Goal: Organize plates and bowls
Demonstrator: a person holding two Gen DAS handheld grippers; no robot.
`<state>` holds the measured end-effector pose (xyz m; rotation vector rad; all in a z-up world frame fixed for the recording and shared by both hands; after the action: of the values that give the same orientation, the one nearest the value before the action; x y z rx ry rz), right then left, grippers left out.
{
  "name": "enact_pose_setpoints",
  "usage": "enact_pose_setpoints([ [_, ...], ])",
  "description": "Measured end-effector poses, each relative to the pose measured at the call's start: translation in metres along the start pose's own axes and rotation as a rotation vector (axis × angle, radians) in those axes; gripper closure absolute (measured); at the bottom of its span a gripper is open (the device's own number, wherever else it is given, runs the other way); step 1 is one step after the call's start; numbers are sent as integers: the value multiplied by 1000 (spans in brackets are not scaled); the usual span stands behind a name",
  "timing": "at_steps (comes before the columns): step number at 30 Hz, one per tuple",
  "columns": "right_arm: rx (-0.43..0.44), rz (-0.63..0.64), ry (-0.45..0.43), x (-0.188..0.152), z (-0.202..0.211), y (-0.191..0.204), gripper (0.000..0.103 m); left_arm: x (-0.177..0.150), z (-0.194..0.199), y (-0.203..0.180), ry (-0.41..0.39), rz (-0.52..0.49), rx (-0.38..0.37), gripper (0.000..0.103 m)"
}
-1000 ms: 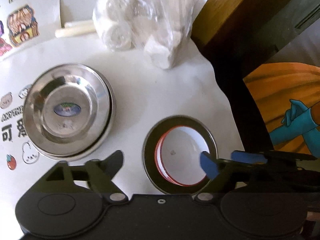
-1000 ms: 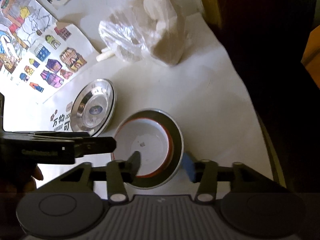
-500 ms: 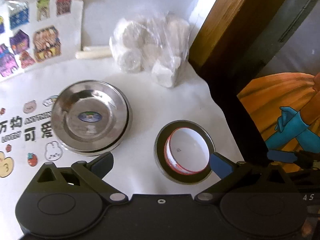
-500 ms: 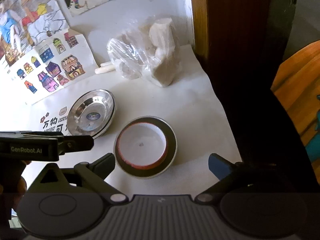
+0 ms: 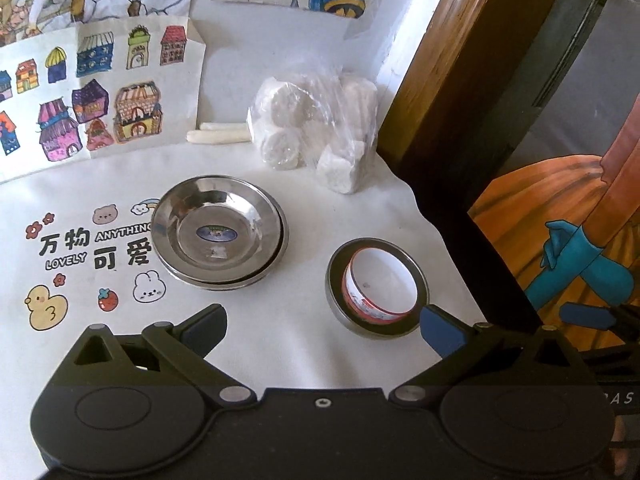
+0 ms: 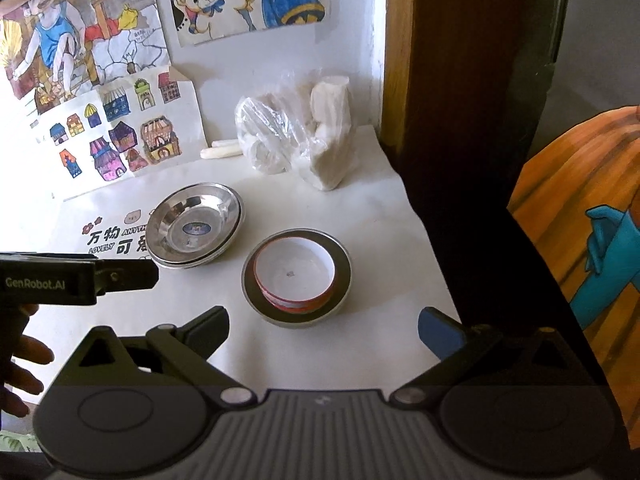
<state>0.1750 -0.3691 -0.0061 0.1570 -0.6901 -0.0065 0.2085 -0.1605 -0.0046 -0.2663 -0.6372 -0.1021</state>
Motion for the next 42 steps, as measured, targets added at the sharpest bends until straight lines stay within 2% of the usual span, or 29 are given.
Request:
enact_pose_setpoints([
  [8, -19, 1, -1, -4, 7, -6, 0, -6, 0, -6, 34, -30, 28, 1],
  [15, -25, 13, 31, -1, -5, -18, 0, -6, -15, -9, 74, -26, 77, 1],
  [26, -19, 113, 137, 28, -63, -66, 0, 14, -82, -15, 226, 57, 245, 1],
  [32, 51, 197, 209, 57, -109, -93, 0, 24, -119, -26, 280, 105, 300, 1],
  [42, 164, 343, 321, 69, -163, -85, 0, 9, -133, -25, 363, 198, 383, 1],
])
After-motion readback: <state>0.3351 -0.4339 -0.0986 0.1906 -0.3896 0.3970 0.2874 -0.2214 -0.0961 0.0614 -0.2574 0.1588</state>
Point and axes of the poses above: each gripper's, at about its wrist camera, not at the fingertips, and z roughly against the way its jaws point, y to its left, x to its top, the point moved 2 cm from there along -z, roughly the way its jaws point, and after that the axes turned 3 degrees about -z, right-handed, at the moved point
